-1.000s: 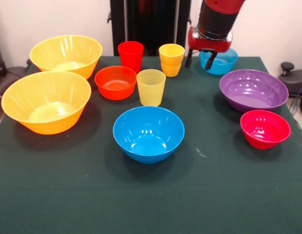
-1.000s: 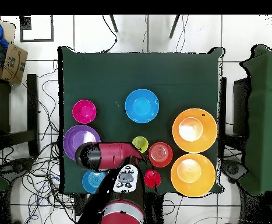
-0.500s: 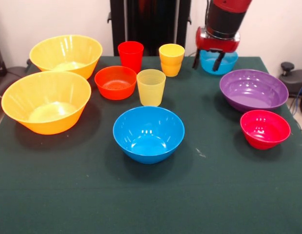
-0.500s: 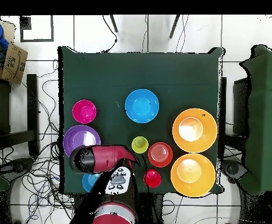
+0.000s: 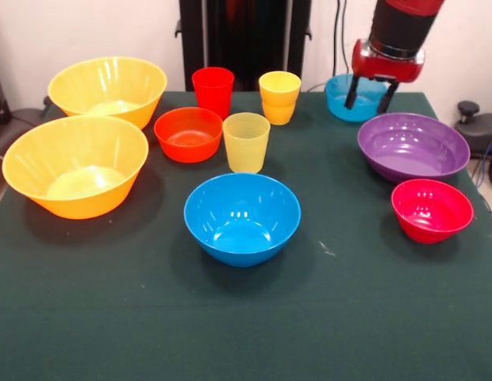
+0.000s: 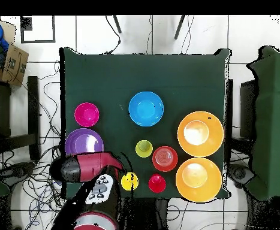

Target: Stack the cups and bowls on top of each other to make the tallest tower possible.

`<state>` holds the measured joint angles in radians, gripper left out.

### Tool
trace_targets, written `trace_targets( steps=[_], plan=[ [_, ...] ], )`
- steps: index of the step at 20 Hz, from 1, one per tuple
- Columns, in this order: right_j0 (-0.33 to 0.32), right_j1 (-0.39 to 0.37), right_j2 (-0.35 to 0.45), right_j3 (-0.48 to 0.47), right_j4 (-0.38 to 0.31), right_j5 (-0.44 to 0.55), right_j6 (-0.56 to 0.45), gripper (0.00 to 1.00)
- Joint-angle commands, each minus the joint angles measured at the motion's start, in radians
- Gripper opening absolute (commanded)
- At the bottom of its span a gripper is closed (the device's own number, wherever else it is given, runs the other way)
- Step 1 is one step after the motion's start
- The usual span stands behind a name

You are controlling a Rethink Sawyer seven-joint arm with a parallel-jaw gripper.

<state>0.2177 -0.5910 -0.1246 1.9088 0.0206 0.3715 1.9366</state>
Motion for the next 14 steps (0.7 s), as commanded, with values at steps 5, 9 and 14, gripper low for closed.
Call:
trace_targets(
  steps=[5, 9, 14],
  plan=[
    [-0.076, 0.125, 0.105, -0.025, -0.009, -0.238, 0.159, 1.0],
    [-0.077, 0.163, 0.09, -0.04, -0.036, -0.322, 0.155, 1.0],
    [-0.083, 0.182, 0.09, -0.033, -0.031, -0.349, 0.144, 1.0]
  ],
)
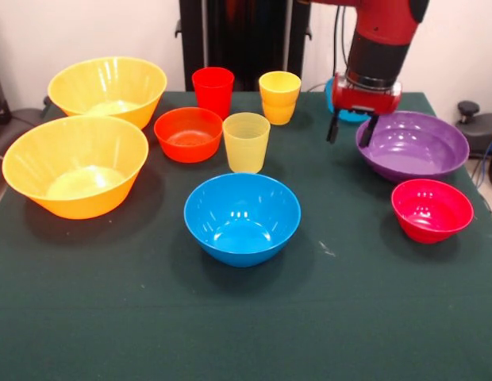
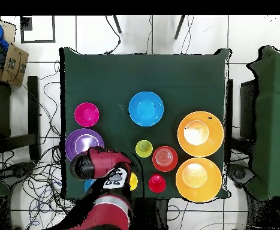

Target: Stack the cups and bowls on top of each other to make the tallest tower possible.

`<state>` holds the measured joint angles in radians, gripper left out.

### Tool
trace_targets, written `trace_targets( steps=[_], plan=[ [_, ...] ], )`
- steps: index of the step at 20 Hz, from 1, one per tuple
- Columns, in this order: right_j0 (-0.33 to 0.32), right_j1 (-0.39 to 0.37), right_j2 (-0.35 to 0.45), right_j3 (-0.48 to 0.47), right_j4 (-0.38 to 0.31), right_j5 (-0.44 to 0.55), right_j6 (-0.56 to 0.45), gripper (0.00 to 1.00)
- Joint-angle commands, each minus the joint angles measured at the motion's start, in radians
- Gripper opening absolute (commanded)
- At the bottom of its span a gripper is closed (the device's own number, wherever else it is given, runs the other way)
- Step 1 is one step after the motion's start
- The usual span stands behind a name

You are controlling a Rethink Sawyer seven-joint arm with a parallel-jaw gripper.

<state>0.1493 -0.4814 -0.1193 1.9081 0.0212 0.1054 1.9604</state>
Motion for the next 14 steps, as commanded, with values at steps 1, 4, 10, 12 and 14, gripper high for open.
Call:
trace_targets(
  steps=[1, 4, 10, 12, 14],
  plan=[
    [-0.009, 0.078, 0.084, -0.036, -0.023, -0.077, 0.122, 1.0],
    [0.007, 0.079, 0.086, -0.039, 0.007, -0.047, 0.131, 1.0],
    [0.046, 0.037, 0.073, -0.052, 0.045, 0.056, 0.14, 1.0],
    [0.045, 0.034, 0.071, -0.067, 0.049, 0.084, 0.133, 1.0],
    [0.041, 0.028, 0.074, -0.077, 0.053, 0.117, 0.127, 1.0]
  ],
)
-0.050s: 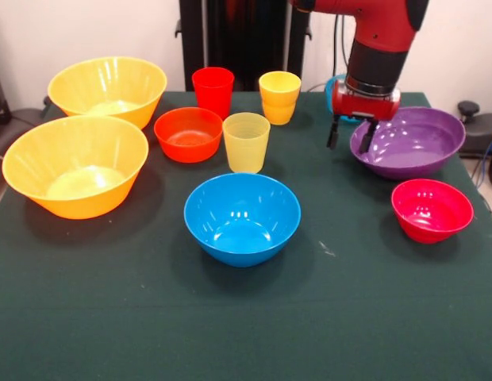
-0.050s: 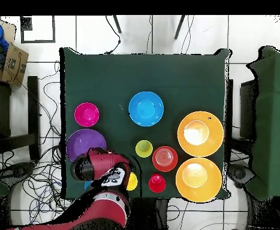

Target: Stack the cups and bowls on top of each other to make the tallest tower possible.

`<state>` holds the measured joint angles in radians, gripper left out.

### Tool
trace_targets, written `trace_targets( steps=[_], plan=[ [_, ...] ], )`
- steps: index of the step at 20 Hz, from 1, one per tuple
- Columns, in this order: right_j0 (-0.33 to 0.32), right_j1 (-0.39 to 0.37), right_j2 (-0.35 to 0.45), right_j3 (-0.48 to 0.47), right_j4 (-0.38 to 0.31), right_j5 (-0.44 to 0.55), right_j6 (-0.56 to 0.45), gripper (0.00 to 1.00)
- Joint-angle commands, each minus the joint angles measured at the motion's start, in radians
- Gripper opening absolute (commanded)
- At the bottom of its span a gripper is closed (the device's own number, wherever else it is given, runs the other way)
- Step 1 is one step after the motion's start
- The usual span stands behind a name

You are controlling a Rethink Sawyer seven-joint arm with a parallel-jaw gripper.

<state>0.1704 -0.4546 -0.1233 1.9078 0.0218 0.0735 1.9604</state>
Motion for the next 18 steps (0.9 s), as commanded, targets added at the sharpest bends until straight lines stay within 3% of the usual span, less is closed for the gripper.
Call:
trace_targets(
  steps=[1, 13, 18],
  plan=[
    [0.018, -0.002, 0.079, -0.08, 0.055, 0.164, 0.126, 1.0],
    [0.002, -0.039, 0.104, -0.077, 0.053, 0.202, 0.129, 1.0],
    [0.008, -0.028, 0.118, -0.052, 0.064, 0.162, 0.155, 1.0]
  ],
)
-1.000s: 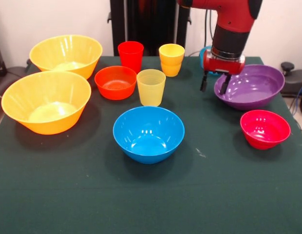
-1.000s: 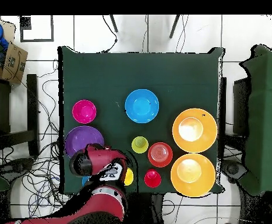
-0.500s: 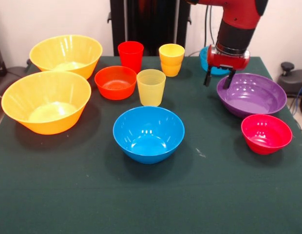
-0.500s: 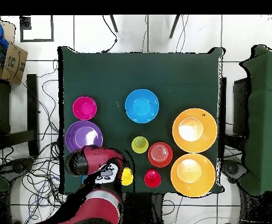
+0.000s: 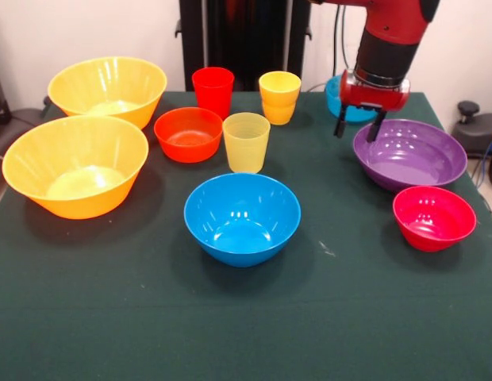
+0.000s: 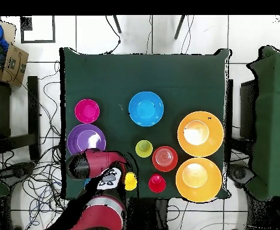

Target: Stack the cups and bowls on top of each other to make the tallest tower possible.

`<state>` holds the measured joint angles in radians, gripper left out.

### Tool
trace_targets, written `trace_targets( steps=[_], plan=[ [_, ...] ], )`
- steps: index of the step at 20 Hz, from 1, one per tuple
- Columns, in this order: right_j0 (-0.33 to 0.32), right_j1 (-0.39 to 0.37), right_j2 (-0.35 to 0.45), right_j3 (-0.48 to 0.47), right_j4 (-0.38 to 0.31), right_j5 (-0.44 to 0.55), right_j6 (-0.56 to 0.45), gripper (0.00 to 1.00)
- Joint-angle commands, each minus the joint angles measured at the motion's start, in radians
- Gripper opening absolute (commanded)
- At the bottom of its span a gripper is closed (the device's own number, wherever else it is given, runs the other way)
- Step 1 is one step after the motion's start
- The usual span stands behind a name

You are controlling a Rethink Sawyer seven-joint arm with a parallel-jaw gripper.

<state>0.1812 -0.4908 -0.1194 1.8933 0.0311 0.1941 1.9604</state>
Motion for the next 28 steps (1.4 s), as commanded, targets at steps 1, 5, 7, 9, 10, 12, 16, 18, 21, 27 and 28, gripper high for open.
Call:
trace_targets(
  steps=[1, 5, 7, 9, 10, 12, 16, 18, 21, 27, 28],
  plan=[
    [0.003, 0.006, 0.114, -0.035, 0.059, 0.041, 0.16, 1.0],
    [0.008, 0.008, 0.116, -0.03, 0.06, 0.024, 0.163, 1.0],
    [-0.004, 0.019, 0.13, -0.024, 0.056, -0.008, 0.159, 1.0],
    [-0.013, 0.027, 0.142, -0.022, 0.056, -0.028, 0.158, 1.0],
    [-0.014, 0.027, 0.144, -0.02, 0.058, -0.03, 0.159, 1.0],
    [-0.009, 0.028, 0.139, -0.022, 0.061, -0.024, 0.16, 1.0],
    [0.003, 0.044, 0.118, -0.031, 0.056, -0.036, 0.159, 1.0],
    [-0.004, 0.067, 0.118, -0.037, 0.047, -0.059, 0.154, 1.0],
    [0.007, 0.08, 0.106, -0.034, 0.043, -0.072, 0.158, 1.0],
    [0.024, 0.085, 0.089, -0.034, 0.046, -0.062, 0.163, 1.0],
    [0.024, 0.088, 0.089, -0.035, 0.046, -0.063, 0.163, 1.0]
  ],
)
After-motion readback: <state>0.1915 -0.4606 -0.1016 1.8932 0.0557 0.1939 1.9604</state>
